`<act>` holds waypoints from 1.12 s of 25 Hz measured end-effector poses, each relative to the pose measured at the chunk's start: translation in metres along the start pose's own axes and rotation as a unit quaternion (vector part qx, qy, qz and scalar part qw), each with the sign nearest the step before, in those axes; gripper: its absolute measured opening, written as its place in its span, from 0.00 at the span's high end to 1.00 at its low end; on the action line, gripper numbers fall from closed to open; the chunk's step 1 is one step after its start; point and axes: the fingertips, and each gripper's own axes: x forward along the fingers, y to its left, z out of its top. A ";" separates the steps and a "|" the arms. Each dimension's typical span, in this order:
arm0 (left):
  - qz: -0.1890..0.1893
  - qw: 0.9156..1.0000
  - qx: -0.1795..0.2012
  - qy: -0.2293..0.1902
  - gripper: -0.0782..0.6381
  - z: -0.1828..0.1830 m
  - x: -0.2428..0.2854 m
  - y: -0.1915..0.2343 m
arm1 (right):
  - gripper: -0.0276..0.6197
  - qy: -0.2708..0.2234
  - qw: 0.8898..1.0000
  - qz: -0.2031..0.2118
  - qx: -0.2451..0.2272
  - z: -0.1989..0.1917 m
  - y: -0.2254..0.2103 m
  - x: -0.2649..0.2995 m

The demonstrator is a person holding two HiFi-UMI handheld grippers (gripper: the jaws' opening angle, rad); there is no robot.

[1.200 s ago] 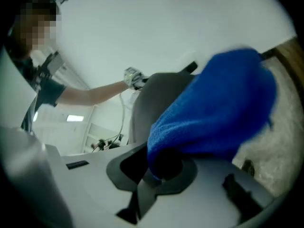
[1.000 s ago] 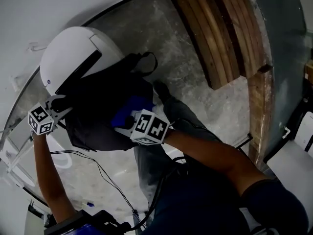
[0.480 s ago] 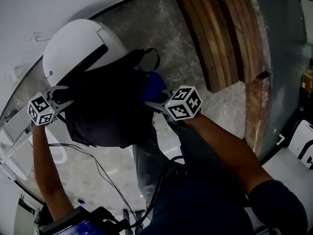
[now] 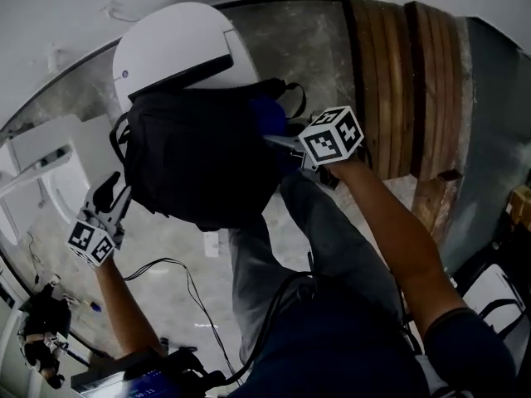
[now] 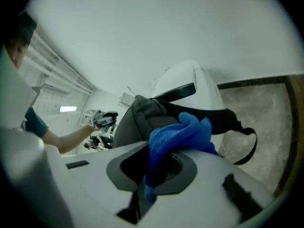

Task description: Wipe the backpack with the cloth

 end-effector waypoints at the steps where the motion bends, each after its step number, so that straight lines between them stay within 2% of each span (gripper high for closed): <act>1: 0.043 0.998 -0.045 -0.032 0.66 -0.028 -0.004 -0.015 | 0.91 -0.004 1.000 -0.011 -0.021 0.007 0.001 0.002; 2: 0.080 0.989 -0.098 -0.070 0.66 -0.053 -0.003 -0.031 | 0.91 -0.011 0.999 -0.015 -0.039 0.018 0.002 0.007; 3: 0.109 0.975 -0.158 -0.114 0.66 -0.075 0.001 -0.047 | 0.91 -0.016 0.998 -0.013 -0.054 0.030 0.005 0.015; 4: 0.132 0.952 -0.220 -0.165 0.66 -0.091 0.006 -0.058 | 0.91 -0.013 0.997 -0.012 -0.073 0.042 0.010 0.025; 5: 0.150 0.924 -0.275 -0.220 0.61 -0.101 0.011 -0.062 | 0.91 -0.003 0.995 -0.014 -0.098 0.052 0.016 0.034; 6: 0.161 0.897 -0.314 -0.268 0.58 -0.104 0.016 -0.058 | 0.91 0.009 0.992 -0.022 -0.127 0.060 0.022 0.039; 7: 0.163 0.879 -0.332 -0.301 0.58 -0.101 0.020 -0.051 | 0.91 0.019 0.986 -0.035 -0.160 0.067 0.029 0.040; 8: 0.153 0.875 -0.334 -0.316 0.58 -0.095 0.024 -0.045 | 0.91 0.027 0.978 -0.054 -0.199 0.068 0.038 0.038; 9: 0.133 0.878 -0.327 -0.322 0.58 -0.089 0.026 -0.043 | 0.91 0.037 0.966 -0.075 -0.245 0.062 0.050 0.036; 11: 0.076 0.894 -0.299 -0.324 0.58 -0.076 0.026 -0.045 | 0.91 0.059 0.936 -0.093 -0.333 0.032 0.085 0.042; 13: 0.028 0.921 -0.243 -0.303 0.59 -0.061 0.030 -0.040 | 0.91 0.080 0.902 -0.123 -0.407 -0.006 0.117 0.069; 15: -0.003 0.949 -0.172 -0.265 0.59 -0.047 0.038 -0.032 | 0.91 0.093 0.864 -0.166 -0.467 -0.036 0.133 0.097; 16: -0.021 0.958 -0.141 -0.249 0.61 -0.042 0.042 -0.030 | 0.91 0.110 0.851 -0.165 -0.486 -0.052 0.142 0.108; 17: -0.046 0.963 -0.118 -0.236 0.66 -0.037 0.044 -0.029 | 0.91 0.137 0.838 -0.151 -0.506 -0.071 0.155 0.121; 18: -0.078 0.966 -0.104 -0.223 0.69 -0.032 0.046 -0.029 | 0.91 0.171 0.815 -0.135 -0.536 -0.090 0.170 0.135; 19: -0.110 0.968 -0.094 -0.207 0.70 -0.029 0.049 -0.029 | 0.91 0.213 0.777 -0.126 -0.579 -0.106 0.181 0.151; 20: -0.137 0.969 -0.084 -0.190 0.71 -0.027 0.052 -0.029 | 0.91 0.266 0.724 -0.127 -0.624 -0.115 0.185 0.168; 22: -0.180 0.969 -0.061 -0.156 0.72 -0.025 0.055 -0.026 | 0.91 0.387 0.606 -0.143 -0.680 -0.113 0.178 0.205; 23: -0.199 0.968 -0.051 -0.141 0.73 -0.025 0.054 -0.026 | 0.91 0.444 0.553 -0.150 -0.689 -0.108 0.172 0.222; 25: -0.227 0.967 -0.032 -0.111 0.73 -0.029 0.055 -0.029 | 0.91 0.563 0.450 -0.167 -0.673 -0.114 0.148 0.234; 27: -0.227 0.969 -0.005 -0.093 0.73 -0.031 0.056 -0.028 | 0.91 0.653 0.341 -0.177 -0.653 -0.137 0.123 0.223; 28: -0.219 0.971 0.011 -0.092 0.75 -0.030 0.056 -0.028 | 0.91 0.680 0.295 -0.168 -0.650 -0.155 0.116 0.216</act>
